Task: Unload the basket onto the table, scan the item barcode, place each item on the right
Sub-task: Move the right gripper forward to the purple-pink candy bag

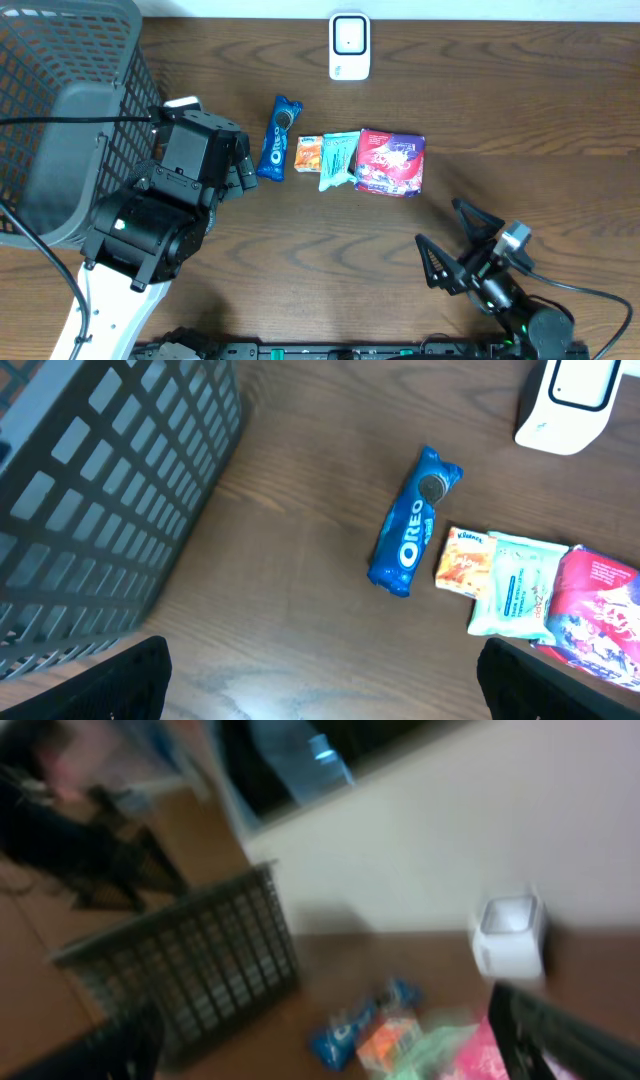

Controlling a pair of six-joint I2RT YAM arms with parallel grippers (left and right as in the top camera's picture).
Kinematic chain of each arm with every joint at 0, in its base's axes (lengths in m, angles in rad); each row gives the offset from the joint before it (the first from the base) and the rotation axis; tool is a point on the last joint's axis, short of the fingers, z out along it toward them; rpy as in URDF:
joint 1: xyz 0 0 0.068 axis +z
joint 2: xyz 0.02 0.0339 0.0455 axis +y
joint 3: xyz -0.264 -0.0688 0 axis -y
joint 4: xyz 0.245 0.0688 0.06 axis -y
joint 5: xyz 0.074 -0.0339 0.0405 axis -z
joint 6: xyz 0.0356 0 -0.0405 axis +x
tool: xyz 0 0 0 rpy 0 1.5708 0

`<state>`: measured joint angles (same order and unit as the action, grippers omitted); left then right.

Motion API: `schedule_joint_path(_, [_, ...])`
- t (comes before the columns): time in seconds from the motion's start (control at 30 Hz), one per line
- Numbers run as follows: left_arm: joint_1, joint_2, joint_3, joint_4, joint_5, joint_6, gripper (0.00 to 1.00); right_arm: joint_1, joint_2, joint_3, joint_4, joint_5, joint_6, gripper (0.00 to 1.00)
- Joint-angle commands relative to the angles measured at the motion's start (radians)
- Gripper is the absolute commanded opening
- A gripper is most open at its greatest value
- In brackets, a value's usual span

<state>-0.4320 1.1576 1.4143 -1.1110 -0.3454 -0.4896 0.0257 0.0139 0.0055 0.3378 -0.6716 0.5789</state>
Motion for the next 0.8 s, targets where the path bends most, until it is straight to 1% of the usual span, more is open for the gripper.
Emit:
schedule_joint_path(0.0, [0.006, -0.001, 0.005, -0.003, -0.01, 0.01, 0.98, 0.001, -0.007, 0.01, 0.214, 0.018, 0.079, 0.99])
schedule_joint_path(0.03, [0.006, -0.001, 0.005, -0.003, -0.01, 0.01, 0.98, 0.001, -0.006, 0.027, 0.248, 0.066, 0.087, 0.99])
schedule_joint_path(0.1, [0.006, -0.001, 0.005, -0.003, -0.01, 0.01, 0.98, 0.001, 0.005, 0.085, 0.242, 0.148, 0.091, 0.99])
schedule_joint_path(0.2, [0.006, -0.001, 0.005, -0.003, -0.01, 0.01, 0.98, 0.0, 0.079, 0.237, 0.122, 0.169, -0.067, 0.99])
schedule_joint_path(0.23, [0.006, -0.001, 0.005, -0.003, -0.01, 0.01, 0.98, 0.0, 0.111, 0.288, 0.056, 0.169, -0.12, 0.99])
schedule_joint_path(0.27, [0.006, -0.001, 0.005, -0.003, -0.01, 0.01, 0.98, 0.0, 0.167, 0.366, -0.057, 0.176, -0.188, 0.99])
schedule_joint_path(0.33, [0.006, -0.001, 0.005, -0.003, -0.01, 0.01, 0.98, 0.0, 0.27, 0.49, -0.237, 0.195, -0.274, 0.99])
schedule_joint_path(0.47, [0.006, -0.001, 0.005, -0.003, -0.01, 0.01, 0.98, 0.0, 0.555, 0.771, -0.609, 0.203, -0.419, 0.99])
schedule_joint_path(0.57, [0.006, -0.001, 0.005, -0.003, -0.01, 0.01, 0.98, 0.0, 0.771, 0.963, -0.843, 0.2, -0.495, 0.99])
schedule_joint_path(0.63, [0.006, -0.001, 0.005, -0.003, -0.01, 0.01, 0.98, 0.0, 0.89, 1.057, -0.954, 0.173, -0.509, 0.99])
schedule_joint_path(0.7, [0.006, -0.001, 0.005, -0.003, -0.01, 0.01, 0.98, 0.0, 0.985, 1.12, -1.036, 0.09, -0.505, 0.99])
schedule_joint_path(0.77, [0.006, -0.001, 0.005, -0.003, -0.01, 0.01, 0.98, 0.001, 1.069, 1.139, -1.119, 0.045, -0.506, 0.99])
